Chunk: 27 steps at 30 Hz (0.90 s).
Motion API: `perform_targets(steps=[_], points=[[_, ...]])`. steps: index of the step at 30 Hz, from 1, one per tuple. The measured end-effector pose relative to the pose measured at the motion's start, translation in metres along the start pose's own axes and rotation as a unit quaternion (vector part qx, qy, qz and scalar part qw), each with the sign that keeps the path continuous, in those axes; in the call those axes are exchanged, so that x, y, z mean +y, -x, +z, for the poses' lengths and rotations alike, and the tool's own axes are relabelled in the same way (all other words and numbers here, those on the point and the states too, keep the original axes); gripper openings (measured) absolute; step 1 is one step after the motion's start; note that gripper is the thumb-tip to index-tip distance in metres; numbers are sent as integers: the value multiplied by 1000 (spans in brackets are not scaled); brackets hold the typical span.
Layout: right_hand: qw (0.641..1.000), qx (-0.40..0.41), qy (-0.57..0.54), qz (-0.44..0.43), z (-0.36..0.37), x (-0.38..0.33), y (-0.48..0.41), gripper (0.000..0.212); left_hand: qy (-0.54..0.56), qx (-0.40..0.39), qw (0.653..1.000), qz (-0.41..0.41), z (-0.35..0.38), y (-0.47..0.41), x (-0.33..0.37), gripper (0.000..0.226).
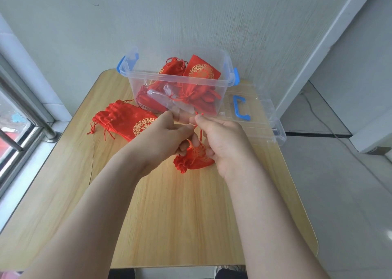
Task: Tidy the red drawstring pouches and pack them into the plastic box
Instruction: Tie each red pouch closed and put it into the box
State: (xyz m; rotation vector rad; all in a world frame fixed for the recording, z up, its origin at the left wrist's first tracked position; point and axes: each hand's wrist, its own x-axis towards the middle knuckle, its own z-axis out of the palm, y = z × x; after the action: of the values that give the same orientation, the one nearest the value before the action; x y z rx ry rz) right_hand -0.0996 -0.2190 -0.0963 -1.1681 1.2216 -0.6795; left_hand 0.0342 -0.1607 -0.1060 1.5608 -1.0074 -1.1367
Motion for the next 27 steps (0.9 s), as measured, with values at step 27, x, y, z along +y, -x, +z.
perform_targets(steps=[27], points=[[926, 85, 289, -227, -10, 13, -12, 32, -62, -8, 996, -67, -4, 3, 3, 24]])
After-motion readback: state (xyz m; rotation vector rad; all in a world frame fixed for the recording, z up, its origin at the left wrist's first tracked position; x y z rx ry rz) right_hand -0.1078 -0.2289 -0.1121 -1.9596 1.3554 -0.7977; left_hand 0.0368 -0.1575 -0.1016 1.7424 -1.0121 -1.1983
